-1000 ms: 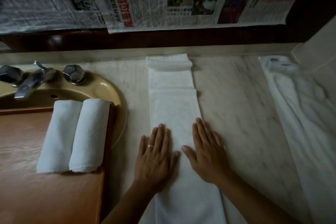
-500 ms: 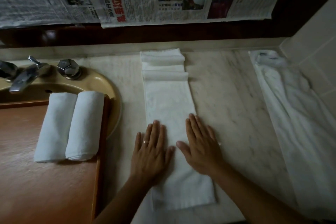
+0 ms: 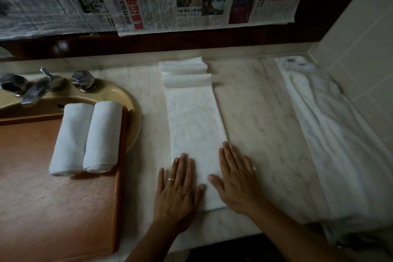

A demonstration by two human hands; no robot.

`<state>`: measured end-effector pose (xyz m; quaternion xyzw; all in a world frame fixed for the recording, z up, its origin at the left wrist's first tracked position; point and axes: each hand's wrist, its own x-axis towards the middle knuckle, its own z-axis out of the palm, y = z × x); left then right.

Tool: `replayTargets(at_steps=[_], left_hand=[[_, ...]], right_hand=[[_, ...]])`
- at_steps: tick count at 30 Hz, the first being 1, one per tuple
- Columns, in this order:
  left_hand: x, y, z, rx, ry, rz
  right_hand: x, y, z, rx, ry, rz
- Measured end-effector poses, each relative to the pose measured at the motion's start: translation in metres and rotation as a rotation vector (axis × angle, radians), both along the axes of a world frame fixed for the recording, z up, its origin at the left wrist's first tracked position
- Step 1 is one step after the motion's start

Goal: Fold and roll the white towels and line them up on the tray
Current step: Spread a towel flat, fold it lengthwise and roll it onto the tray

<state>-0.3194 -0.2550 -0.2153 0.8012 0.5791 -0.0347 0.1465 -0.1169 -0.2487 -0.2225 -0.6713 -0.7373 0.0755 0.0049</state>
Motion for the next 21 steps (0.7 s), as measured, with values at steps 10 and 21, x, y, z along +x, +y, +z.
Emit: replayTargets(at_steps=[10, 21], left_hand=[[-0.002, -0.019, 0.011, -0.024, 0.019, 0.053], [-0.001, -0.104, 0.013, 0.122, 0.040, -0.098]], right_hand=[[0.016, -0.034, 0.011, -0.005, -0.008, 0.102], [0.049, -0.105, 0.005, 0.191, -0.016, 0.330]])
